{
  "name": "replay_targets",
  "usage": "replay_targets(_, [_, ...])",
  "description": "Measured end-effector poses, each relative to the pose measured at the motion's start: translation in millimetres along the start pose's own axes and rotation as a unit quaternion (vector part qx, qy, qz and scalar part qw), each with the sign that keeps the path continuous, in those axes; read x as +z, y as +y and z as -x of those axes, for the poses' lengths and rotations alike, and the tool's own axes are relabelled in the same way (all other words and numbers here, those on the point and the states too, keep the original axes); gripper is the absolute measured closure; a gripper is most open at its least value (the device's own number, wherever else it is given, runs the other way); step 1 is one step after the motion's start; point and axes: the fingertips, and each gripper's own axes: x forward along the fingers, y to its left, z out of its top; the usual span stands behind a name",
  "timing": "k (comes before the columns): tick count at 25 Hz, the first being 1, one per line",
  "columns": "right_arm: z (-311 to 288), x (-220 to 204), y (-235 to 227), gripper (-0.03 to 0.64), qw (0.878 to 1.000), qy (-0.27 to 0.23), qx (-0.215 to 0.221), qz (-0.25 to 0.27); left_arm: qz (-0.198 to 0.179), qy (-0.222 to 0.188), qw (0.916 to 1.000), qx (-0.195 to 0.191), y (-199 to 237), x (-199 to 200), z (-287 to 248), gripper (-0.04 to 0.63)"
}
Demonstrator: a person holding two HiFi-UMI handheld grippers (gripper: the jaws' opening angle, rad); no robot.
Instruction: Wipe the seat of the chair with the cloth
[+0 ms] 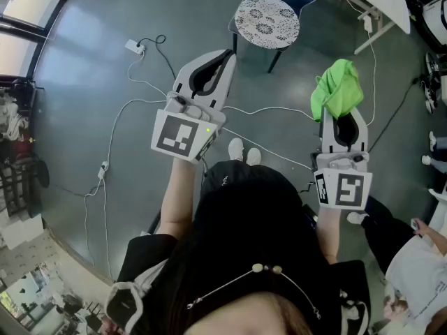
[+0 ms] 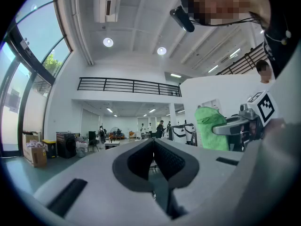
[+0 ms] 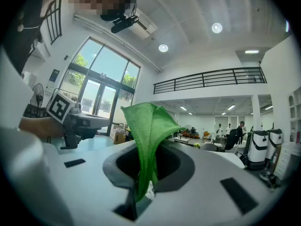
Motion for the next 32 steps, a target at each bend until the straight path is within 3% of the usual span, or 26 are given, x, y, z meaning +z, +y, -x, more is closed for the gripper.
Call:
replay_targets(11, [3,2,0,0.566,1.0,0.003,-0.003,0.002,-0.006,0.002,0.9999,-0.01,-5,4,0,0.589])
replay_targets(16, [0,3,3,0.566,1.0,0.019,0.009,-0.011,-0.005,0.005,1.0,-0.007,8,4,3,0.589])
replay_targets(26, [-11,-9,43,0.566,0.999,0.035,0.014,0.013,-0.007,0.008,0.9999,-0.001,49,-17,31,0.589])
replay_targets(32, [-3,-16,45,0.566,0.999,0.042,0.02,0.003,-0.008,0.015,0.9999,-0.001,45,-25,41,0.589])
